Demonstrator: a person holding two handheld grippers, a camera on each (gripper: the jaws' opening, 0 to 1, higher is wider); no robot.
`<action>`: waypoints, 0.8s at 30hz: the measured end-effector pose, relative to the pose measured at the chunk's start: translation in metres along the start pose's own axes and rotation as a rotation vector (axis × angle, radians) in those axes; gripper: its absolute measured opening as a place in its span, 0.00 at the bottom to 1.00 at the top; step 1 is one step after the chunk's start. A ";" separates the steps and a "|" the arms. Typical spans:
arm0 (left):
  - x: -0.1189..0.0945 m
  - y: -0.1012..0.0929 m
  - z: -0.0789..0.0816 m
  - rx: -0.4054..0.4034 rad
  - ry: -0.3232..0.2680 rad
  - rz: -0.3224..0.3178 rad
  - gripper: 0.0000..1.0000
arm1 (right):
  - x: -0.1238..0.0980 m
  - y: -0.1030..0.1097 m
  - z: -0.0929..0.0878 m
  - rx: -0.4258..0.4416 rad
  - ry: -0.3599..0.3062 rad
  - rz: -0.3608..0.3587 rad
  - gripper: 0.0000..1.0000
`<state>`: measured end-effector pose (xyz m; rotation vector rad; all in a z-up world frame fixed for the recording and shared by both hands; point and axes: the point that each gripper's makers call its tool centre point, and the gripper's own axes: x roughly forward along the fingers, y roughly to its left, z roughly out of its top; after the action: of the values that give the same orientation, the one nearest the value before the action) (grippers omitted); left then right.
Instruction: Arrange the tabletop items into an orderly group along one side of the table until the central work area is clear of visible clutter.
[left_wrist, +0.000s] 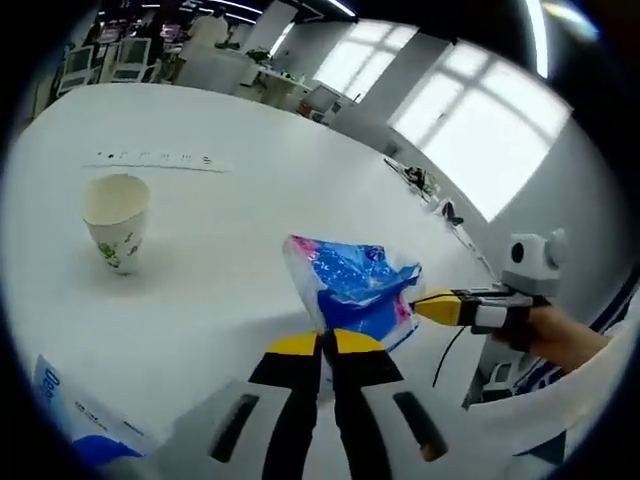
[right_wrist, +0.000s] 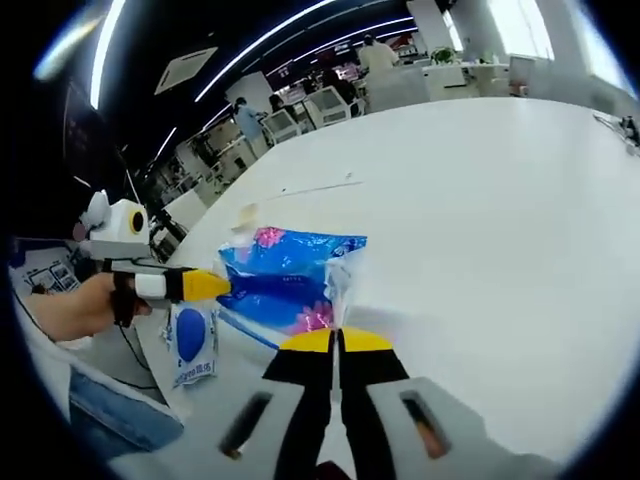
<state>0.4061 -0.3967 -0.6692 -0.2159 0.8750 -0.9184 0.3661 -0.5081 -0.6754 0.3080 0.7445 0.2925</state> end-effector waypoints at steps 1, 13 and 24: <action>0.004 -0.002 0.001 0.014 0.007 -0.003 0.01 | -0.001 -0.006 0.003 -0.006 -0.006 -0.009 0.00; 0.053 -0.014 0.024 0.092 0.071 -0.031 0.02 | 0.006 -0.057 0.032 0.004 -0.042 -0.089 0.00; 0.089 -0.006 0.049 0.107 0.109 -0.019 0.02 | 0.031 -0.093 0.054 0.016 -0.042 -0.121 0.00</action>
<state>0.4661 -0.4781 -0.6850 -0.0824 0.9223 -0.9994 0.4392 -0.5912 -0.6918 0.2826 0.7213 0.1651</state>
